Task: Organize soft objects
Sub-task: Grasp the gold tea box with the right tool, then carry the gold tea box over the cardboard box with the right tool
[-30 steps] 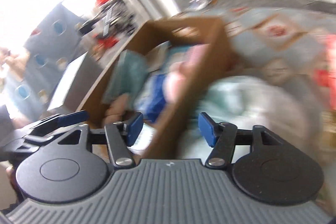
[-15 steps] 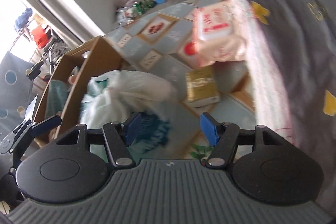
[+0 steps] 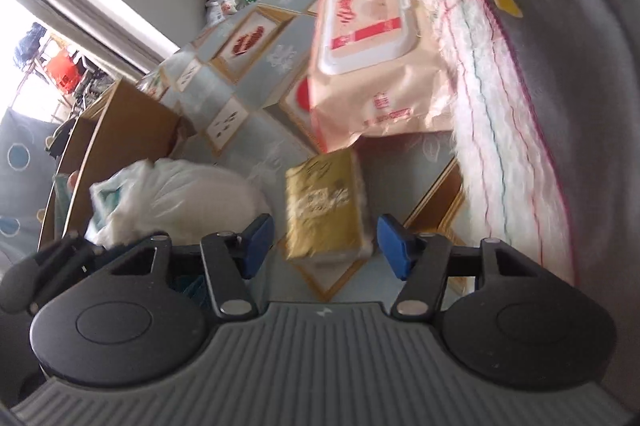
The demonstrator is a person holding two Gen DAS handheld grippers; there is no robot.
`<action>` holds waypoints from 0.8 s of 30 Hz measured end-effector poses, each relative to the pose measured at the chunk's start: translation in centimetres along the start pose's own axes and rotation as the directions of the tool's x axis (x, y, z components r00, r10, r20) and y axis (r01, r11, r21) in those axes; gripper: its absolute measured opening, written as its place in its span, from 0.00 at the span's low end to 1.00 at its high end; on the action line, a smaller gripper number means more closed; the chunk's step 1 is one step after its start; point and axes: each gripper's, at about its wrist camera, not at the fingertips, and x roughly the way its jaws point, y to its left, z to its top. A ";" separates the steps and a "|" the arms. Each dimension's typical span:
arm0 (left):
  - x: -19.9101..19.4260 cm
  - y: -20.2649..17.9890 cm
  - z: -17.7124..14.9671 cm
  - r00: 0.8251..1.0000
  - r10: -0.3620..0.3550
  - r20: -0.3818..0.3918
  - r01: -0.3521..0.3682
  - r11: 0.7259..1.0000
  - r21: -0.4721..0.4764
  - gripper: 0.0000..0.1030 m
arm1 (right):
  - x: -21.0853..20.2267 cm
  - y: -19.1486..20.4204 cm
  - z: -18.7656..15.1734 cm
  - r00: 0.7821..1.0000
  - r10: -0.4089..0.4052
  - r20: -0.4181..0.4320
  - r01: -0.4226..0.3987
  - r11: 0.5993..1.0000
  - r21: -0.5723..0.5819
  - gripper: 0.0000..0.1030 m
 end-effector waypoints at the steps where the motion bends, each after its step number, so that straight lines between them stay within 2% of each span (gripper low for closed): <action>1: 0.8 -0.1 0.2 1.000 -0.005 -0.011 0.005 1.000 0.003 0.59 | 0.5 -0.5 0.3 1.000 0.011 -0.005 -0.011 1.000 0.014 0.52; 7: 4.6 -0.8 1.0 0.995 -0.033 -0.093 0.035 0.999 0.020 0.59 | 2.6 -2.3 1.0 0.995 0.086 -0.050 -0.082 0.993 0.081 0.38; 11: 6.7 -1.1 1.2 0.986 -0.046 -0.163 0.048 0.999 0.008 0.59 | 3.4 -2.9 1.0 0.990 0.124 -0.070 -0.116 0.987 0.113 0.36; 16: 8.2 -1.4 1.4 0.978 -0.055 -0.202 0.055 0.998 -0.006 0.59 | 3.9 -3.3 0.9 0.984 0.162 -0.072 -0.151 0.979 0.140 0.33; 18: 8.8 -1.3 1.6 0.974 -0.052 -0.221 0.047 0.999 -0.029 0.55 | 4.0 -3.3 0.8 0.984 0.165 -0.071 -0.154 0.978 0.138 0.32; 20: 9.2 -0.9 1.5 0.971 -0.036 -0.238 0.024 0.998 -0.054 0.46 | 3.9 -3.2 0.7 0.984 0.165 -0.070 -0.154 0.978 0.138 0.31; 24: 8.8 -0.8 1.6 0.971 -0.055 -0.235 0.037 0.996 -0.082 0.46 | 2.9 -3.3 0.3 0.985 0.161 -0.061 -0.151 0.979 0.139 0.31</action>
